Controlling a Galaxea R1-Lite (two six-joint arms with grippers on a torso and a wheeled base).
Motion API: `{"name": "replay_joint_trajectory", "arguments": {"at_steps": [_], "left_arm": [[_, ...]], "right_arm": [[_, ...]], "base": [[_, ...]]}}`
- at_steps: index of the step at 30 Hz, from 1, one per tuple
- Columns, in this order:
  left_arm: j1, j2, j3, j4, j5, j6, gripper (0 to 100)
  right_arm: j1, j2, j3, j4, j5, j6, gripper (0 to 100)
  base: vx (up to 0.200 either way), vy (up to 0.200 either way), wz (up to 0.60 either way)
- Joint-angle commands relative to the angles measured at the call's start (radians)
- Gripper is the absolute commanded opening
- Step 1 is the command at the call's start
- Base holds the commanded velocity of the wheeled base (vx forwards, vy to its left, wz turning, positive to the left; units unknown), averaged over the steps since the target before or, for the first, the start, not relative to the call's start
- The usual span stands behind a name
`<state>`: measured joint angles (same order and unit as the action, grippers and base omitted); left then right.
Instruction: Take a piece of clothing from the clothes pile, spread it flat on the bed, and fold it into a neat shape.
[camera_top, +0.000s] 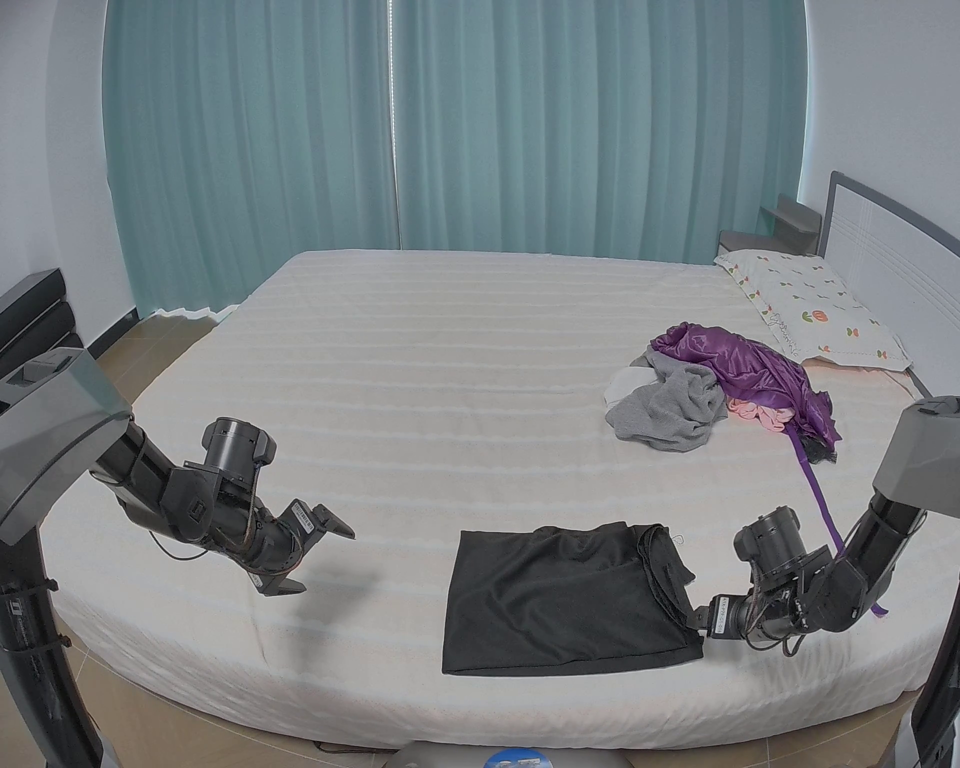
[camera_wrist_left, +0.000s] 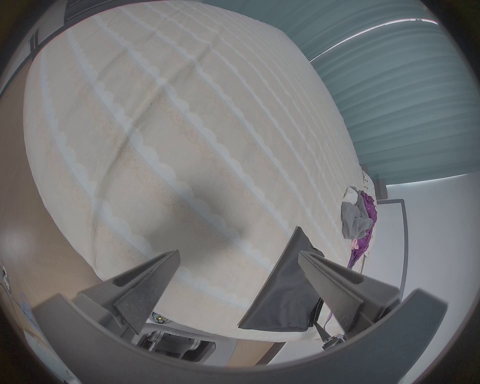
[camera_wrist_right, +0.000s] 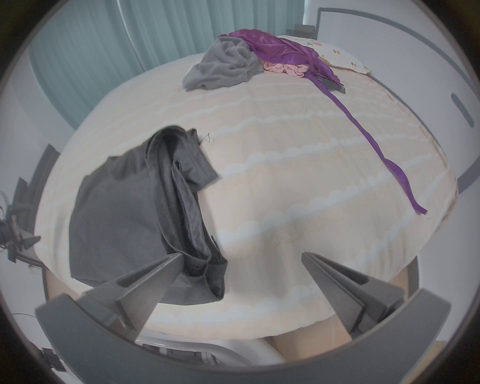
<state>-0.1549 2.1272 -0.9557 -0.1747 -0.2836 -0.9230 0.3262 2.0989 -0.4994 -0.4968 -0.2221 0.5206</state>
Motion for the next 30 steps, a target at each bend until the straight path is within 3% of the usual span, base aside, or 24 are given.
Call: {"name": "replay_joint_trajectory", "arguments": {"at_steps": [1,2,4,12,16,17,30], "left_arm": [[-0.002,0.0,0.0,0.0,0.001,0.001,100],[-0.002,0.0,0.0,0.0,0.001,0.0,100],[-0.002,0.0,0.0,0.0,0.001,0.0,100],[-0.002,0.0,0.0,0.0,0.001,0.001,100],[-0.002,0.0,0.0,0.0,0.001,0.001,100],[-0.002,0.0,0.0,0.0,0.001,0.001,100],[-0.003,0.002,0.0,0.0,0.001,0.003,100]], "right_arm": [[-0.052,-0.043,0.067,-0.057,0.049,-0.011,100],[-0.053,-0.027,0.088,-0.177,0.141,-0.001,100],[-0.053,0.003,0.084,-0.24,0.182,0.001,100],[-0.029,0.153,0.062,-0.421,0.287,-0.013,100],[-0.016,0.204,0.059,-0.467,0.293,-0.028,100],[-0.016,0.219,0.056,-0.468,0.291,-0.041,0],[-0.045,0.112,0.137,-0.499,0.283,-0.067,0]], "base": [[0.0,0.0,0.0],[0.0,0.0,0.0],[0.0,0.0,0.0],[0.0,0.0,0.0],[0.0,0.0,0.0],[0.0,0.0,0.0],[0.0,0.0,0.0]]}}
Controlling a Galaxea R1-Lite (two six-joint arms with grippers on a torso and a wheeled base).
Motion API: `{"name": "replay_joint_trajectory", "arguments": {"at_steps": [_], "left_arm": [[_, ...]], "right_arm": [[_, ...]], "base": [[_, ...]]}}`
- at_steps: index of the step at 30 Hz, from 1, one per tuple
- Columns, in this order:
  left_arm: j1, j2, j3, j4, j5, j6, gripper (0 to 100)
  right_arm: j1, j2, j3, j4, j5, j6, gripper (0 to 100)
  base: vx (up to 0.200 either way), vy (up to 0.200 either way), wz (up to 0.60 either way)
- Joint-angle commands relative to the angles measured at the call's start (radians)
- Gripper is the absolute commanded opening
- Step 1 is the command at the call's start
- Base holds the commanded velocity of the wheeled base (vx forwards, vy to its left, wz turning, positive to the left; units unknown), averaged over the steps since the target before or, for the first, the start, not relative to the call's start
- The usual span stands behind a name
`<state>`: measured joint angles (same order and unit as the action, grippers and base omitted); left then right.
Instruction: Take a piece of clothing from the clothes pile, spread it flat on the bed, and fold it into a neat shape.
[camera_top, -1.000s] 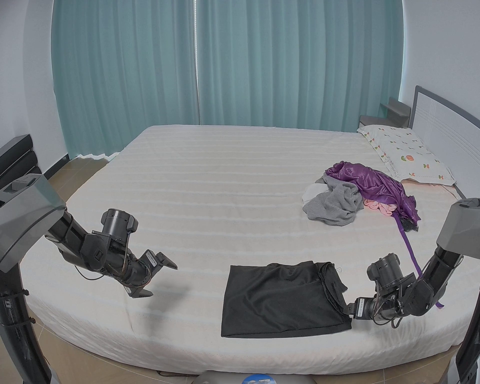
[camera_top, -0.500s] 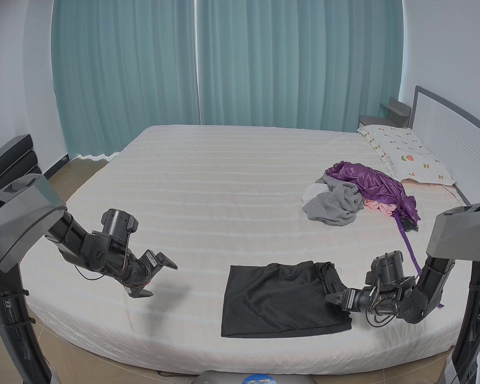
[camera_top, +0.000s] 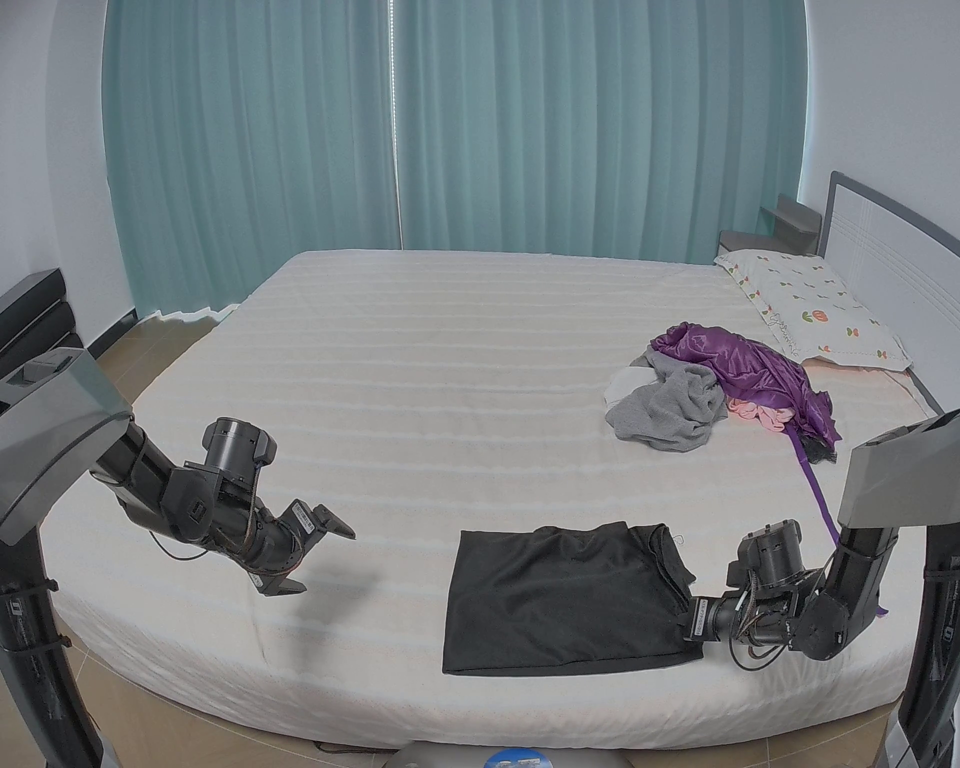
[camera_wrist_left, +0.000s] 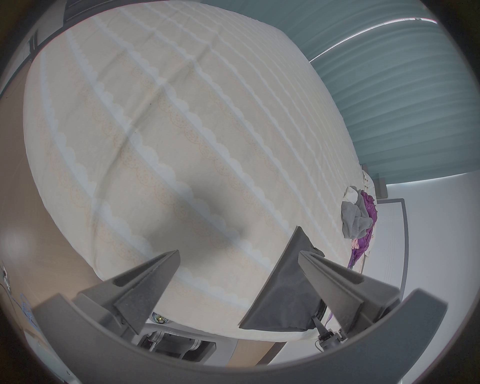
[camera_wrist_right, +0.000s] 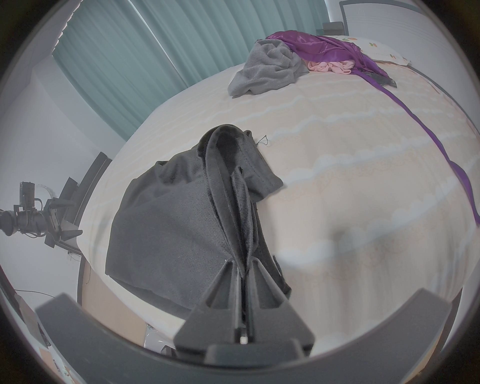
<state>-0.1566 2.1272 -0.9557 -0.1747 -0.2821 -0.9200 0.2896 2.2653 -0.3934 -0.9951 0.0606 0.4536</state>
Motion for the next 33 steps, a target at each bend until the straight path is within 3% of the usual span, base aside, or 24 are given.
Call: {"name": "replay_joint_trajectory", "arguments": {"at_steps": [1,10,11,22,28,33], "left_arm": [[-0.001,0.002,0.0,0.0,0.0,0.0,100],[-0.001,0.002,0.0,0.0,0.001,0.0,100],[-0.001,0.0,0.0,0.0,0.001,0.0,100],[-0.001,0.0,0.0,0.0,0.0,0.0,100],[-0.001,0.002,0.0,0.0,0.0,0.0,100],[-0.001,0.002,0.0,0.0,0.0,0.0,100]], "right_arm": [[-0.013,-0.072,0.057,0.0,0.002,0.002,0],[-0.049,-0.059,0.08,-0.002,0.011,0.016,0],[-0.049,-0.059,0.082,-0.002,0.013,0.016,100],[-0.056,-0.073,-0.01,-0.04,0.056,0.128,100],[-0.086,0.089,-0.298,-0.008,0.051,0.18,100],[-0.093,0.151,-0.4,0.024,0.053,0.198,100]], "base": [[0.0,0.0,0.0],[0.0,0.0,0.0],[0.0,0.0,0.0],[0.0,0.0,0.0],[0.0,0.0,0.0],[0.0,0.0,0.0]]}}
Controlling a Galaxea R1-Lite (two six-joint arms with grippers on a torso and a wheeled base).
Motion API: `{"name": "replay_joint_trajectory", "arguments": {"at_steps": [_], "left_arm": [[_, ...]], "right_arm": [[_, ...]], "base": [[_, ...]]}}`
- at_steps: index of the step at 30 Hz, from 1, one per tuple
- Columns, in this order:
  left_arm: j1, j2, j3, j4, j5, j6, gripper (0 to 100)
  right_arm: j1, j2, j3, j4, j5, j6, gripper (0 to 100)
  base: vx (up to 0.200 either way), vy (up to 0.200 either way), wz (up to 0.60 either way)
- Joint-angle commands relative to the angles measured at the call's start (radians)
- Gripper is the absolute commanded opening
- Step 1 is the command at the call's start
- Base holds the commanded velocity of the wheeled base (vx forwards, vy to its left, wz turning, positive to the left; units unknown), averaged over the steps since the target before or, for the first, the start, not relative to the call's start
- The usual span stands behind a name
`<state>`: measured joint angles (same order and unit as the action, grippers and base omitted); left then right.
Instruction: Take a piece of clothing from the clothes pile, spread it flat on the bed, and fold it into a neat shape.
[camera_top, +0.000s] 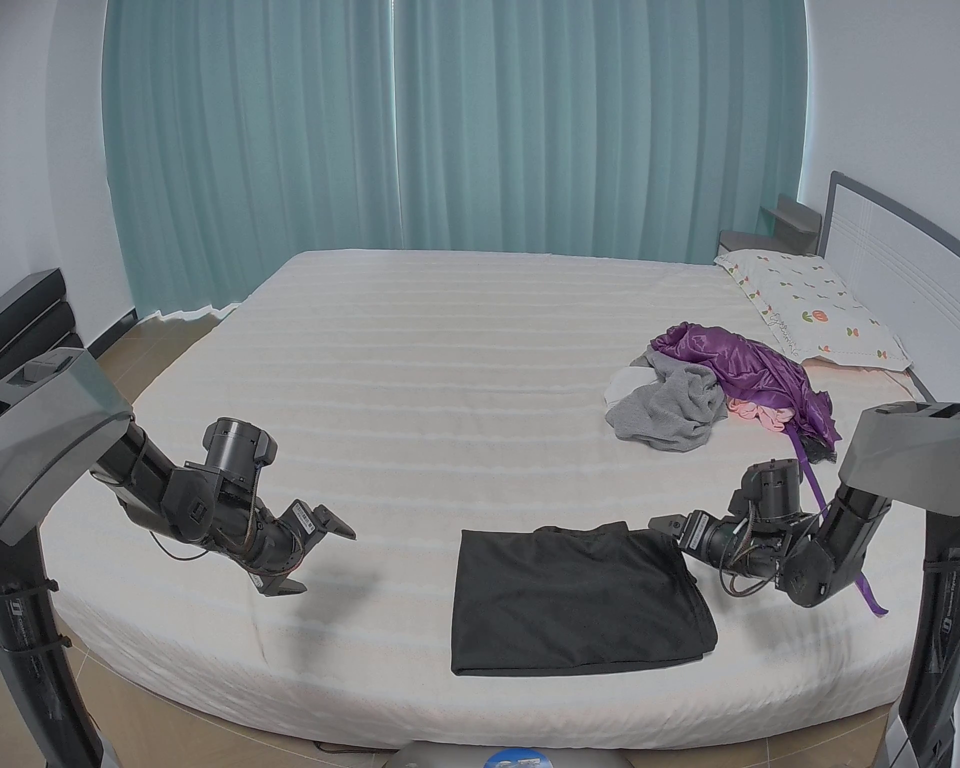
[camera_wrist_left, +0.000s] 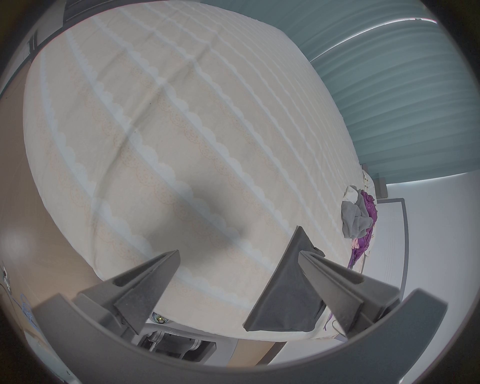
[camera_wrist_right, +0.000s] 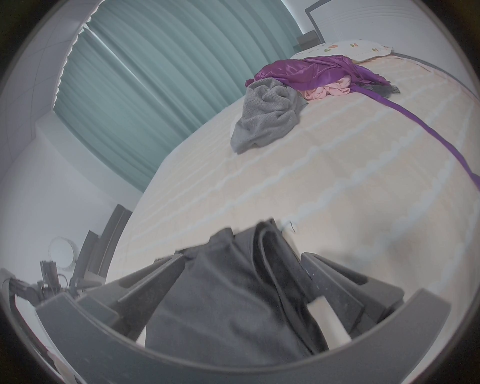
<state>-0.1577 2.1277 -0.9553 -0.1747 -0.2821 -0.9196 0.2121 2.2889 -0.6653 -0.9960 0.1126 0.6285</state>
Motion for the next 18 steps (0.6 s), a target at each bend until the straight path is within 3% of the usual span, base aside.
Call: {"name": "replay_joint_trajectory", "arguments": {"at_steps": [1,2,9,18], "left_arm": [[0.0,0.0,0.0,0.0,0.0,-0.001,100],[0.0,0.002,0.0,0.0,0.0,-0.001,100],[-0.002,0.002,0.0,0.0,0.001,-0.001,100],[-0.048,0.028,-0.036,-0.008,0.004,0.002,100]], "right_arm": [[-0.014,0.144,-0.149,0.026,0.002,0.04,100],[-0.014,0.155,-0.163,0.026,0.002,0.042,0],[-0.017,0.178,-0.191,0.023,0.002,0.043,0],[-0.096,0.149,-0.204,0.023,-0.002,0.109,0]], "base": [[0.0,0.0,0.0],[0.0,0.0,0.0],[0.0,0.0,0.0],[0.0,0.0,0.0]]}}
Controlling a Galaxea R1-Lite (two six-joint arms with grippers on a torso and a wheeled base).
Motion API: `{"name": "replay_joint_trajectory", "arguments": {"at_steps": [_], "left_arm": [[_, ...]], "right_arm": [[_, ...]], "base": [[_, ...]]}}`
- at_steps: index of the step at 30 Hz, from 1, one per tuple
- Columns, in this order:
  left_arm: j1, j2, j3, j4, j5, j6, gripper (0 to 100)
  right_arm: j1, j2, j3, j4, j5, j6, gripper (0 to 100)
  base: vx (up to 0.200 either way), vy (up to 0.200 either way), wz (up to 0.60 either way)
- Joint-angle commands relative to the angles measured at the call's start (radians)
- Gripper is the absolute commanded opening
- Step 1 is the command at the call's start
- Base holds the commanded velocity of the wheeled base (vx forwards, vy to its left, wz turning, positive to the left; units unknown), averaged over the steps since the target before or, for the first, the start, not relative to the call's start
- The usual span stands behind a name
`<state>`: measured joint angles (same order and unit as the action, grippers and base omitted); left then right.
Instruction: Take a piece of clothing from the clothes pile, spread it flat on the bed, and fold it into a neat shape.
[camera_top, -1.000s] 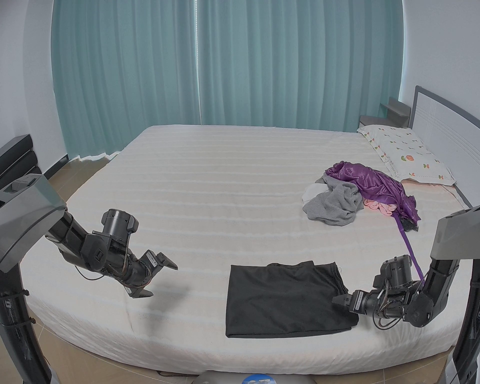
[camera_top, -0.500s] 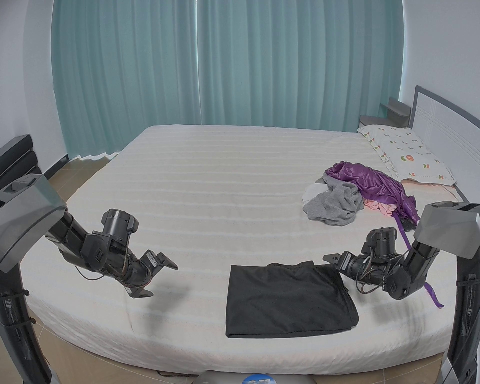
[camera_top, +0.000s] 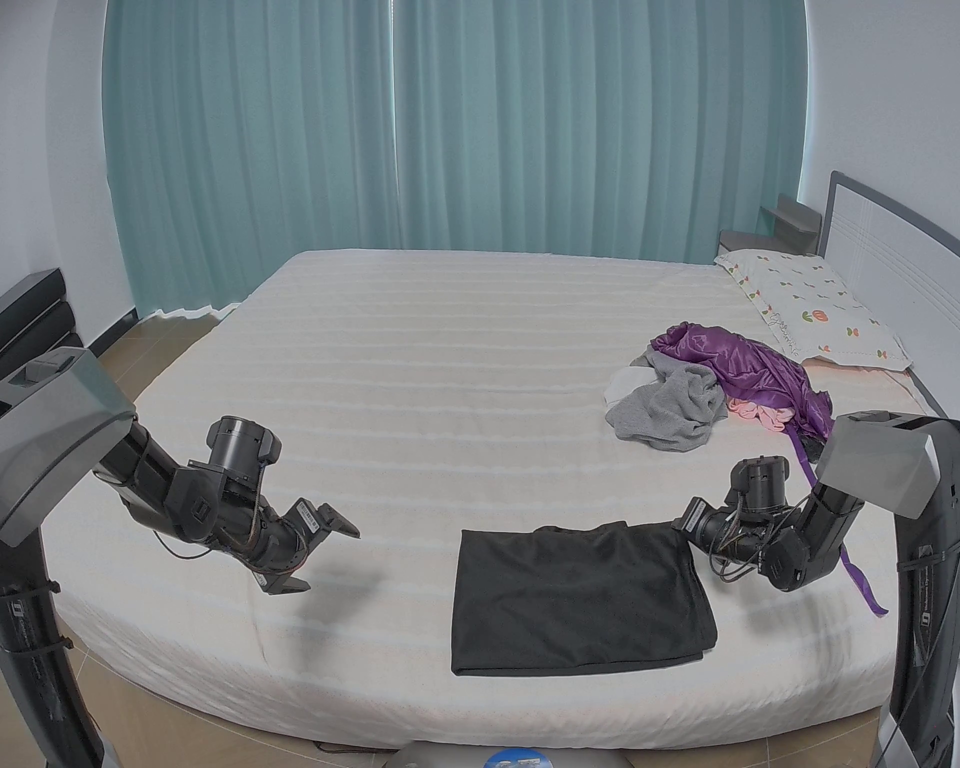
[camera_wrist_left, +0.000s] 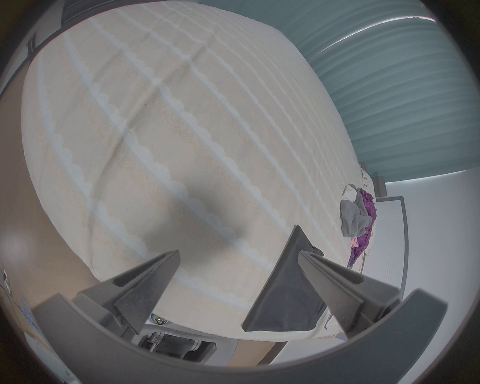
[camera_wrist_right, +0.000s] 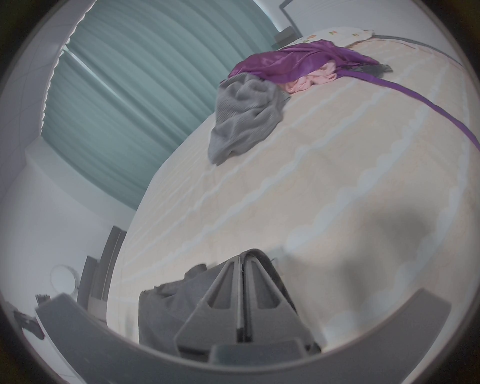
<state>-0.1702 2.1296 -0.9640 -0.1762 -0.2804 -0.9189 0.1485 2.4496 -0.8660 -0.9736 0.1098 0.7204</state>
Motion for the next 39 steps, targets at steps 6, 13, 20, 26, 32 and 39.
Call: {"name": "replay_joint_trajectory", "arguments": {"at_steps": [6,13,20,26,32,39], "left_arm": [[-0.126,0.151,-0.174,-0.066,0.193,0.002,100],[-0.227,0.262,-0.323,-0.065,0.231,0.031,100],[-0.299,0.351,-0.455,-0.06,0.244,0.037,100],[-0.338,0.423,-0.542,-0.059,0.323,0.038,100],[-0.364,0.484,-0.633,-0.057,0.372,0.04,100],[-0.364,0.504,-0.682,-0.02,0.4,0.037,100]], "right_arm": [[-0.04,0.011,-0.011,-0.007,0.001,0.05,0],[-0.032,0.019,-0.022,-0.008,0.001,0.094,0],[-0.033,0.019,-0.027,-0.011,0.001,0.131,0],[-0.029,0.022,-0.024,-0.028,-0.002,0.134,0],[-0.027,0.028,-0.018,-0.04,-0.005,0.134,0],[-0.026,0.034,-0.016,-0.053,-0.009,0.132,0]], "base": [[0.0,0.0,0.0],[0.0,0.0,0.0],[0.0,0.0,0.0],[0.0,0.0,0.0],[0.0,0.0,0.0],[0.0,0.0,0.0]]}}
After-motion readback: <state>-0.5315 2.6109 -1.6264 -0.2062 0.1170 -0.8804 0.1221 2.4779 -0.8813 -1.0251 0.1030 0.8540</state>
